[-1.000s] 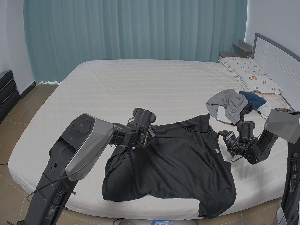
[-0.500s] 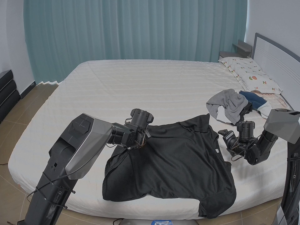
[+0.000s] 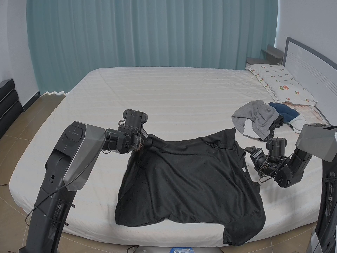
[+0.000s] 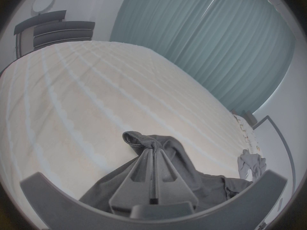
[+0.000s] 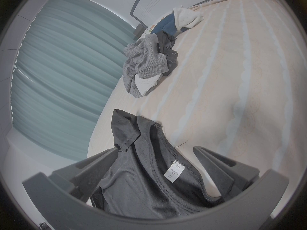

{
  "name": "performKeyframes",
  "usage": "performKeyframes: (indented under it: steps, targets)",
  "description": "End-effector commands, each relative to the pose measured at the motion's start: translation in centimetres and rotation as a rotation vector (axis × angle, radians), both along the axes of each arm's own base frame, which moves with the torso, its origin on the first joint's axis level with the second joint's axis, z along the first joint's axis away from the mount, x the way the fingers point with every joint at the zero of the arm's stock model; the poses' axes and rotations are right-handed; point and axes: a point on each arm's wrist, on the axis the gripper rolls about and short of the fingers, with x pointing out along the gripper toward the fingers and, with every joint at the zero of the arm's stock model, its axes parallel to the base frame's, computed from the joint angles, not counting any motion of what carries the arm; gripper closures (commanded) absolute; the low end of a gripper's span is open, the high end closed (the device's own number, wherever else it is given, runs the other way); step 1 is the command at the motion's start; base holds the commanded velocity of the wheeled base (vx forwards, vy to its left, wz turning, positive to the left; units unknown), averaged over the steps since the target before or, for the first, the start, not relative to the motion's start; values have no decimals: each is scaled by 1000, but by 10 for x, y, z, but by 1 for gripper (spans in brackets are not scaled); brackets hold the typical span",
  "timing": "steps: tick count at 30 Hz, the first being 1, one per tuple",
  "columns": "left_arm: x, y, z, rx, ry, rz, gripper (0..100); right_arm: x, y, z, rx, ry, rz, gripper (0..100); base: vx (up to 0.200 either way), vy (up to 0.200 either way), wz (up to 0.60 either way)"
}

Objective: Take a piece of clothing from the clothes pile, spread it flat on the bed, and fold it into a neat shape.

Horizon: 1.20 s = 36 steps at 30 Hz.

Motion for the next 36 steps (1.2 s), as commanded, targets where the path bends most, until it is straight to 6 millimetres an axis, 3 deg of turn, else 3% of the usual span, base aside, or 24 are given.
performKeyframes:
  steps: [1, 11, 28, 29, 36]
  targets:
    - [10, 29, -3, -2, -11, 57, 100, 0, 1, 0, -1, -6, 1, 0, 0, 0, 0]
    - [21, 59, -11, 5, -53, 105, 100, 0, 3, -1, -2, -4, 2, 0, 0, 0, 0]
    - [21, 64, -9, 10, -49, 122, 100, -4, 2, -2, -5, -6, 3, 0, 0, 0, 0]
    - [21, 64, -9, 10, -49, 122, 0, -4, 2, -2, -5, -6, 3, 0, 0, 0, 0]
    - [8, 66, -3, 5, -14, 112, 0, -4, 2, -2, -5, -6, 3, 0, 0, 0, 0]
